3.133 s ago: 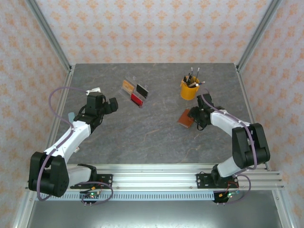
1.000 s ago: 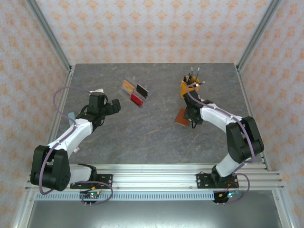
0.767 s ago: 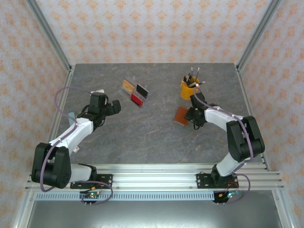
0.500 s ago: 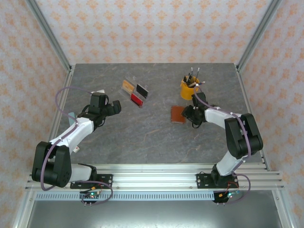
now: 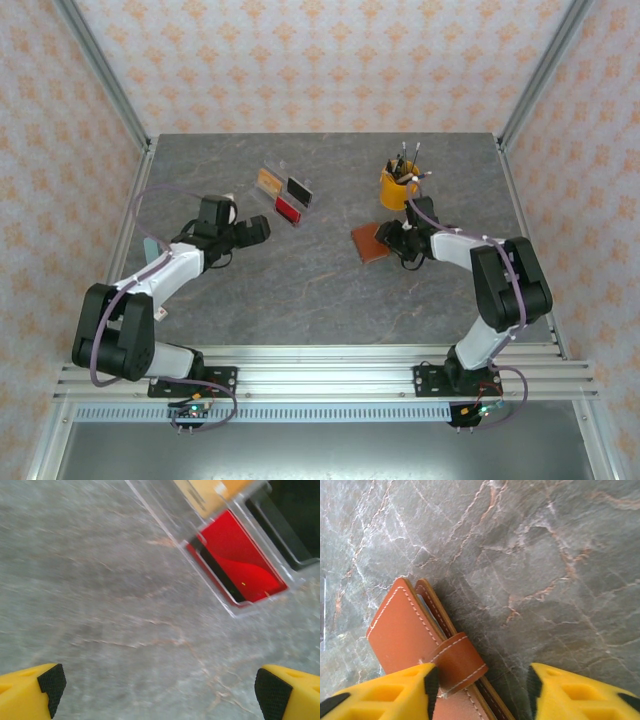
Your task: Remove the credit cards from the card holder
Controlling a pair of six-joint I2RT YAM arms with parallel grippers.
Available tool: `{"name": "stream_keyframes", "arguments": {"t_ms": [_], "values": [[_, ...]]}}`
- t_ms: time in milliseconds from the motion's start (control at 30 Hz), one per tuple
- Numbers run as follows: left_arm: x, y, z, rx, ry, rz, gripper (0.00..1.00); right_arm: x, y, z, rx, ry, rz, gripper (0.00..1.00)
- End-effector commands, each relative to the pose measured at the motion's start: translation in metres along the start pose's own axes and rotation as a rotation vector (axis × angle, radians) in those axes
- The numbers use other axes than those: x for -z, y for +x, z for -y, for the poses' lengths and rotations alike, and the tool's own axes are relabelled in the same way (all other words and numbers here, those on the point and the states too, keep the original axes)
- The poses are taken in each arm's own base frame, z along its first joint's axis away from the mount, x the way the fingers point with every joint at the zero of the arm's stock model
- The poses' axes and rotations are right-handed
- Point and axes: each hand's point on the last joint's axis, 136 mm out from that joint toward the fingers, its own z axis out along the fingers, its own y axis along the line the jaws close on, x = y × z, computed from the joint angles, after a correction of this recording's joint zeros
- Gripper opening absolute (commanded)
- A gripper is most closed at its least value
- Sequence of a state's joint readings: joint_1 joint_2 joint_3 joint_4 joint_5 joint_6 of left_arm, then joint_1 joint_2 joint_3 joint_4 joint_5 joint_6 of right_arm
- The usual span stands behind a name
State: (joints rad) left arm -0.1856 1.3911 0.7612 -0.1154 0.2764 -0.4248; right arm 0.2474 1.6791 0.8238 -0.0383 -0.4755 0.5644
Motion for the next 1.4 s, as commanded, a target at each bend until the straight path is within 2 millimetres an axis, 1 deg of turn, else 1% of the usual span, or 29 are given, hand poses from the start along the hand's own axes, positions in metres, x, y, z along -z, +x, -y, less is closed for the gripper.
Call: {"name": "stream_keyframes", "arguments": {"t_ms": [0,133,200,300,400,500,633,800,867,933,1000,1033,1200,1333,1367], "values": [[-0.001,0.009,0.042,0.051,0.140,-0.057,0.98,-0.006,0.008,-0.007,0.031,-0.039,-0.059,0.46],[-0.005,0.032,0.081,0.092,0.246,-0.117,0.96,-0.011,0.015,-0.010,0.041,-0.058,-0.103,0.39],[-0.009,0.045,0.102,0.099,0.292,-0.156,0.95,-0.014,0.018,-0.011,0.045,-0.063,-0.121,0.37],[-0.015,0.059,0.130,0.118,0.355,-0.202,0.91,-0.019,0.024,-0.013,0.060,-0.064,-0.144,0.35],[-0.024,0.070,0.151,0.134,0.393,-0.241,0.86,-0.023,0.028,-0.015,0.071,-0.061,-0.159,0.34],[-0.038,0.083,0.168,0.145,0.415,-0.282,0.80,-0.028,0.032,-0.017,0.078,-0.060,-0.179,0.34],[-0.054,0.094,0.188,0.188,0.453,-0.319,0.71,-0.032,0.036,-0.019,0.075,-0.063,-0.192,0.33],[-0.069,0.102,0.200,0.191,0.442,-0.335,0.67,-0.032,0.042,-0.022,0.078,-0.083,-0.209,0.33],[-0.075,0.103,0.204,0.190,0.443,-0.347,0.64,-0.032,0.044,-0.026,0.077,-0.103,-0.218,0.33],[-0.083,0.106,0.203,0.194,0.428,-0.356,0.62,-0.032,0.046,-0.028,0.072,-0.115,-0.228,0.33],[-0.083,0.103,0.206,0.195,0.436,-0.352,0.59,-0.031,0.048,-0.032,0.073,-0.130,-0.236,0.32],[-0.092,0.109,0.201,0.195,0.415,-0.365,0.57,-0.031,0.049,-0.032,0.074,-0.134,-0.238,0.32],[-0.099,0.108,0.200,0.185,0.402,-0.352,0.51,-0.031,0.053,-0.039,0.079,-0.167,-0.267,0.32],[-0.102,0.105,0.201,0.175,0.404,-0.331,0.41,-0.029,0.056,-0.044,0.084,-0.196,-0.287,0.32],[-0.103,0.104,0.201,0.170,0.402,-0.326,0.37,-0.029,0.055,-0.044,0.087,-0.195,-0.289,0.32]]}}
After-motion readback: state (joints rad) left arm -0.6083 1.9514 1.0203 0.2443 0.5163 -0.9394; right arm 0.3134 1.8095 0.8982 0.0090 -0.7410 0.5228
